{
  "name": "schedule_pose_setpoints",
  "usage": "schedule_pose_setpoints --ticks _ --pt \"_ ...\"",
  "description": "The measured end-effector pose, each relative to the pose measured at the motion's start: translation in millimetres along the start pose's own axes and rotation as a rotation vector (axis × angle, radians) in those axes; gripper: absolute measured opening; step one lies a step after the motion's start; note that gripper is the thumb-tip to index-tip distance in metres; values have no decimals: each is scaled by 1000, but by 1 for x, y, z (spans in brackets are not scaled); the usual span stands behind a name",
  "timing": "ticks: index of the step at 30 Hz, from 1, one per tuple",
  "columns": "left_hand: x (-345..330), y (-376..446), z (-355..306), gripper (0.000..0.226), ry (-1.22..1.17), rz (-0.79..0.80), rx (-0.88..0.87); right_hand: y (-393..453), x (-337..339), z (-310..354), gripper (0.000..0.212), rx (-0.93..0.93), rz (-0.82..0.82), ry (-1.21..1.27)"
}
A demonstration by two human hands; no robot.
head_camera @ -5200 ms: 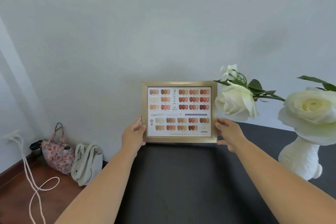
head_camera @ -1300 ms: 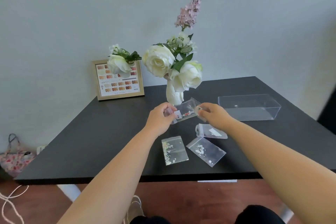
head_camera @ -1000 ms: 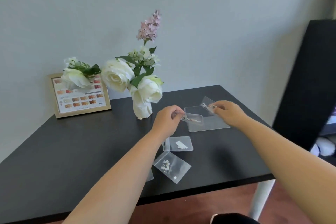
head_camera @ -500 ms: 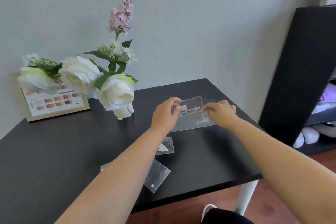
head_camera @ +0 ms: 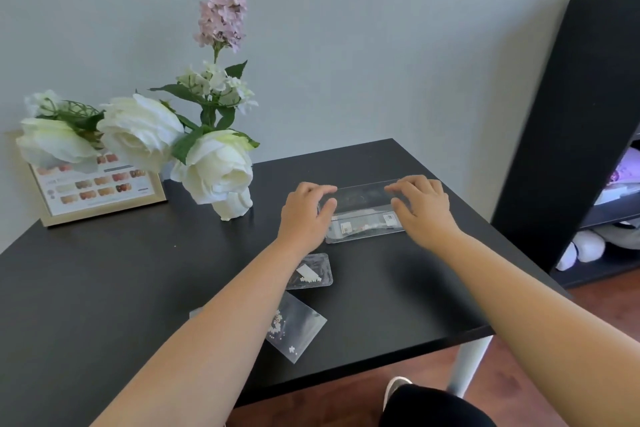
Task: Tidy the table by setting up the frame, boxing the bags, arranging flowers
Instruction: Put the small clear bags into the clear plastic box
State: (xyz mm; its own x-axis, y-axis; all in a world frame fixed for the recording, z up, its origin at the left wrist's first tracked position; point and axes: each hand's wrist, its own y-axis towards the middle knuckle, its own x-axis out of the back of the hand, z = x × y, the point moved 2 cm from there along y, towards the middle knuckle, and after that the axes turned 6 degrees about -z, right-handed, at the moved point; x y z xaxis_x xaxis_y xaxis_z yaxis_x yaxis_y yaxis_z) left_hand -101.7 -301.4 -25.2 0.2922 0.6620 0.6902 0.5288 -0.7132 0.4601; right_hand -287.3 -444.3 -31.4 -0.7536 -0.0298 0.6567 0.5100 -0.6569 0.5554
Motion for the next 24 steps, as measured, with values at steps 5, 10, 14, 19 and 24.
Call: schedule_pose_setpoints --ticks 5,10,14,19,24 --pt "47 -28 21 45 -138 331 125 -35 -5 33 24 175 132 105" --pt "102 -66 63 61 -23 488 267 -52 -29 68 26 159 494 159" --pt "136 -97 90 78 83 612 352 -56 -51 88 58 50 729 -6" --pt "147 -117 98 114 306 756 326 -51 -66 106 84 34 765 -132" --pt "147 -114 95 105 288 774 351 -51 -68 112 81 -1 788 65"
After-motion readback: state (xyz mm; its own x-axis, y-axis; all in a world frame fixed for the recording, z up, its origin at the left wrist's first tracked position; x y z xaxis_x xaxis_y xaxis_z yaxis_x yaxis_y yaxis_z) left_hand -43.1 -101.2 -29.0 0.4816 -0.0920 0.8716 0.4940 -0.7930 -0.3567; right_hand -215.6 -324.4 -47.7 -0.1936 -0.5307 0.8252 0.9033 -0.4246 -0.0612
